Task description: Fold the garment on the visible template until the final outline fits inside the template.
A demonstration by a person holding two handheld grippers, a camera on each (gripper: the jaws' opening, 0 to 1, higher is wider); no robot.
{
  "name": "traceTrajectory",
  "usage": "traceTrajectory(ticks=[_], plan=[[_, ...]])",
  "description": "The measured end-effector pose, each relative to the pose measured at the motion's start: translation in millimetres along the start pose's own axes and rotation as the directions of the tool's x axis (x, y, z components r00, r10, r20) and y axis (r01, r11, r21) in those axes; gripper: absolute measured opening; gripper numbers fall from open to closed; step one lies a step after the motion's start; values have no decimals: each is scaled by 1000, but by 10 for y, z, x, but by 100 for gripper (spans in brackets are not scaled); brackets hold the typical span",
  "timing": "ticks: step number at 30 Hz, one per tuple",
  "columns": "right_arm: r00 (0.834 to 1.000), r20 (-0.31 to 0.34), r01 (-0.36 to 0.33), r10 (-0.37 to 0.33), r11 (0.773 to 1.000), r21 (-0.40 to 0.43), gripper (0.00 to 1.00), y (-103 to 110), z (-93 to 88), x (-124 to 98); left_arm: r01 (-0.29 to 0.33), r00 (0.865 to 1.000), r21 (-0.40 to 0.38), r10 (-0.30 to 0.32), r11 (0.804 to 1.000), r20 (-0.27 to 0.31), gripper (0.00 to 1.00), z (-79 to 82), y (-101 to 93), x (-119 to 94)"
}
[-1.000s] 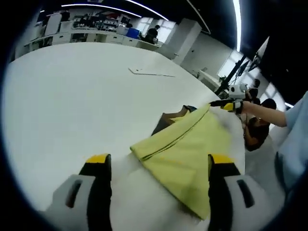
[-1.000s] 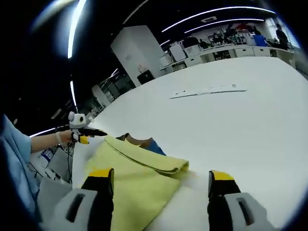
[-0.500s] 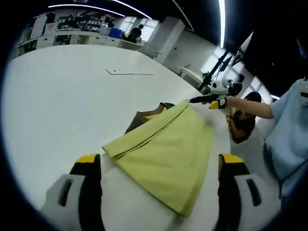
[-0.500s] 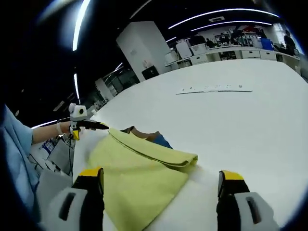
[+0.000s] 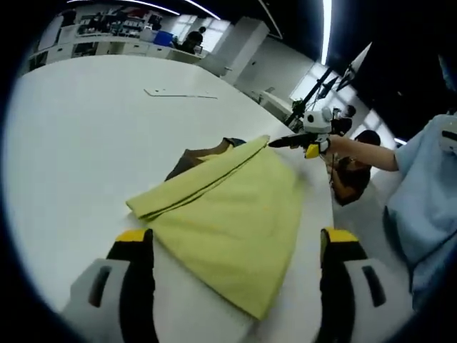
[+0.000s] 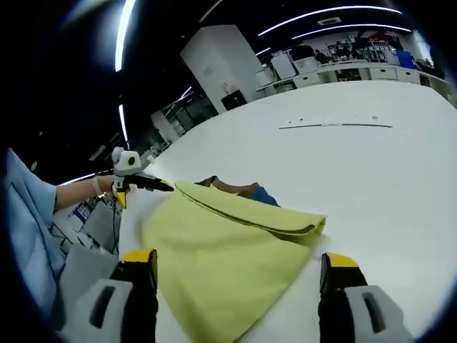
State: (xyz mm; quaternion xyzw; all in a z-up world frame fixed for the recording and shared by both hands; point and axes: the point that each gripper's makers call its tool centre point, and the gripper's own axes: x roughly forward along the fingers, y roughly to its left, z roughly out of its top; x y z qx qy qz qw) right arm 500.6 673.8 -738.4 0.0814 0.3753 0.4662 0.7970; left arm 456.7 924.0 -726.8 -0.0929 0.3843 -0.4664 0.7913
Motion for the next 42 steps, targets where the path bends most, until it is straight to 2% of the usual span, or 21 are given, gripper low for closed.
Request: traceTrajectory(ticks=[6,9,12,15,20,25,33,36,42], plan=[[1000,17,-24,24,1000,17,94,45,39,51,10,1000,-11,-10,1000,23,93,68,-9,27],[1000,19,-5,5,1000,0,94,5,60,43,13,1000,-11,-13,1000,20,92,76,-8,37],[999,37,1,-2,1000,3,94,12,107,-18,23,999,-16,-22,1000,41,92,121,-39,31],[998,54,-15,15,1000,3,92,92,152,-58,29,999,-17,-29,999,32,91,92,-51,76],[998,41,-45,45,999,-8,90,197,97,3,26,1000,-16,-25,1000,18,90,48,-29,154],[998,33,-49,48,999,4,90,155,73,113,11,999,-20,-10,1000,33,89,96,26,197],[994,109,-30,26,999,34,90,-10,345,239,-36,991,-38,40,999,124,91,359,223,198],[994,105,-14,9,999,41,90,-80,371,279,-63,989,-40,68,997,132,93,374,281,218],[996,90,-2,-1,999,34,91,-100,342,293,-60,990,-48,66,997,126,92,369,288,229]])
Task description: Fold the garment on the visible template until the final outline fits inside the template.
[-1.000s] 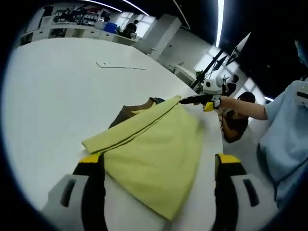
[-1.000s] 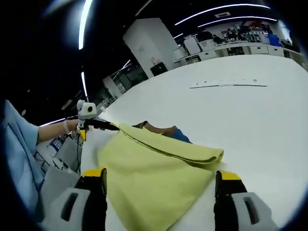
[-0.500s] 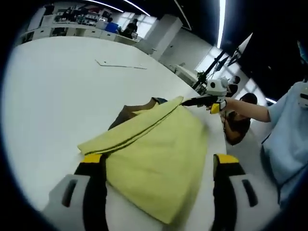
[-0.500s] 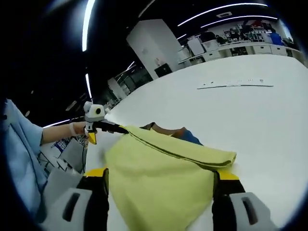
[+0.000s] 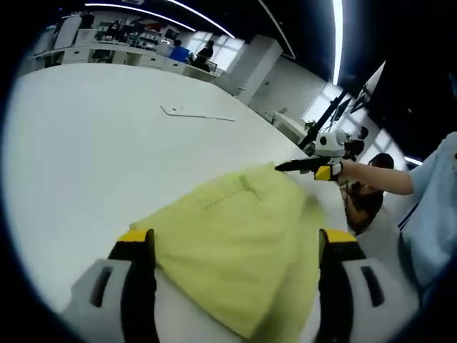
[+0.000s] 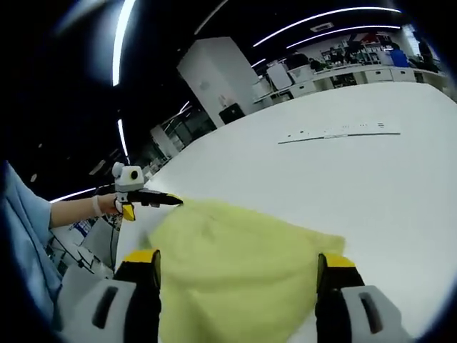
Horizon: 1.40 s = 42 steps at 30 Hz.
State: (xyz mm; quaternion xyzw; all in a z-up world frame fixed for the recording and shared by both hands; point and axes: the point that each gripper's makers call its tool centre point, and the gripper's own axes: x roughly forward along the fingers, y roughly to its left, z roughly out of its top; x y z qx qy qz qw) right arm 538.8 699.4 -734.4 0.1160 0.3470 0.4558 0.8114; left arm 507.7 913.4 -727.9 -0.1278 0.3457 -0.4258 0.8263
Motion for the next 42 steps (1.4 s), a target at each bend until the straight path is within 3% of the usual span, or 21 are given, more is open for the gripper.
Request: traceTrajectory(ticks=[9,19,30,42], plan=[[1000,-10,-9,8,998,-65,99,106,-22,-50,-14,1000,16,14,1000,7,94,17,-1,-54],[999,-31,11,-16,991,-130,100,152,-120,-213,-46,999,68,46,997,-9,98,-58,-72,-154],[999,-24,35,-38,992,-118,99,201,-207,-408,-54,999,70,54,996,3,95,-184,-230,-284],[998,-8,61,-62,994,-88,96,265,-388,-651,-85,996,30,84,996,18,91,-443,-284,-558]])
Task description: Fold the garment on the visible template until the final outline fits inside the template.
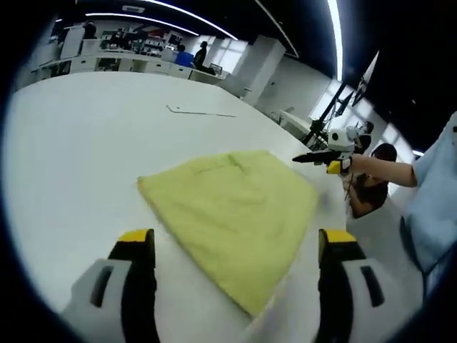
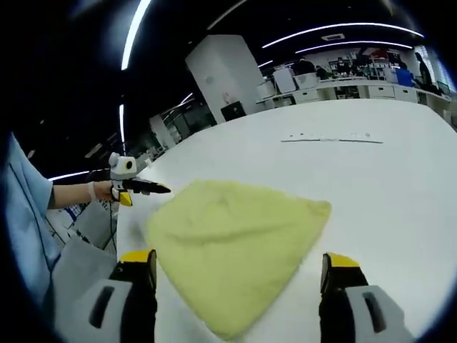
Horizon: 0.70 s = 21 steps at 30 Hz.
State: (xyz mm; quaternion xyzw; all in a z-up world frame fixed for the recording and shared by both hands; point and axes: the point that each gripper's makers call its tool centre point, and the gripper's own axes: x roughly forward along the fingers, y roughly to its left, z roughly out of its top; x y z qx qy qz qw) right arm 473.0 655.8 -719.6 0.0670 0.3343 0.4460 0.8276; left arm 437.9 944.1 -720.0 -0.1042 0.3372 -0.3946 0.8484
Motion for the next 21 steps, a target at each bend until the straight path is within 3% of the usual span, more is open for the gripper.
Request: traceTrajectory(ticks=[10,16,21], plan=[[1000,-2,18,-18,1000,11,96,78,-161,-176,-13,1000,-4,13,1000,15,84,-147,-103,-222],[1000,-9,11,-11,1000,26,90,152,-272,-257,11,1000,-18,-11,1000,18,71,-278,-228,-293],[1000,-9,9,-8,999,36,90,215,-347,-293,6,1000,-18,-5,1000,23,69,-355,-268,-337]])
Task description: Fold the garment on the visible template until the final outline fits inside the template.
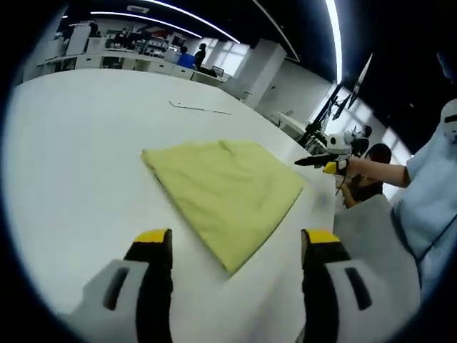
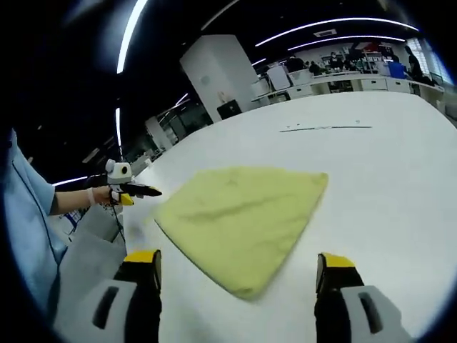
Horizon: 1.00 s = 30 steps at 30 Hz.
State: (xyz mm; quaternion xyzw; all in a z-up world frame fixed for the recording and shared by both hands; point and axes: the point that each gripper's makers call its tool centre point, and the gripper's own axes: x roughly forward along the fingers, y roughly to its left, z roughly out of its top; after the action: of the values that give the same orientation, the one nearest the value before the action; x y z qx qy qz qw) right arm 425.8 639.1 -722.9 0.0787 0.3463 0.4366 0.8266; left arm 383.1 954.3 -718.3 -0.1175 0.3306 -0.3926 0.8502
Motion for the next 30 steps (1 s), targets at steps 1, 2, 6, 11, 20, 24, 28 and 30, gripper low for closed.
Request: traceTrajectory(ticks=[1,2,6,11,20,24,28,30], plan=[[1000,-2,0,0,1000,1,90,6,-16,-5,1,1000,-2,-1,1000,-1,68,-14,-5,-5],[1000,-6,2,-2,1000,2,90,14,-43,-14,2,1000,-3,-2,1000,-10,67,-49,-12,-13],[1000,-17,0,0,1000,6,88,33,-115,-59,0,1000,6,0,1000,-29,64,-152,-33,-35],[1000,-16,4,-4,1000,17,86,29,-161,-105,-11,1000,2,11,1000,-26,57,-216,-22,-58],[999,-42,-28,29,999,37,58,103,-301,-95,-38,999,-16,37,999,-38,32,-296,15,-64],[999,-47,-18,21,999,51,49,85,-377,-69,-53,998,-30,52,998,-35,26,-317,57,-43],[998,-54,-20,25,996,91,38,51,-448,-54,-65,997,-43,64,997,-42,22,-356,88,-22],[999,-49,-12,17,996,91,34,48,-445,-52,-65,997,-53,62,996,-45,22,-371,88,-12]])
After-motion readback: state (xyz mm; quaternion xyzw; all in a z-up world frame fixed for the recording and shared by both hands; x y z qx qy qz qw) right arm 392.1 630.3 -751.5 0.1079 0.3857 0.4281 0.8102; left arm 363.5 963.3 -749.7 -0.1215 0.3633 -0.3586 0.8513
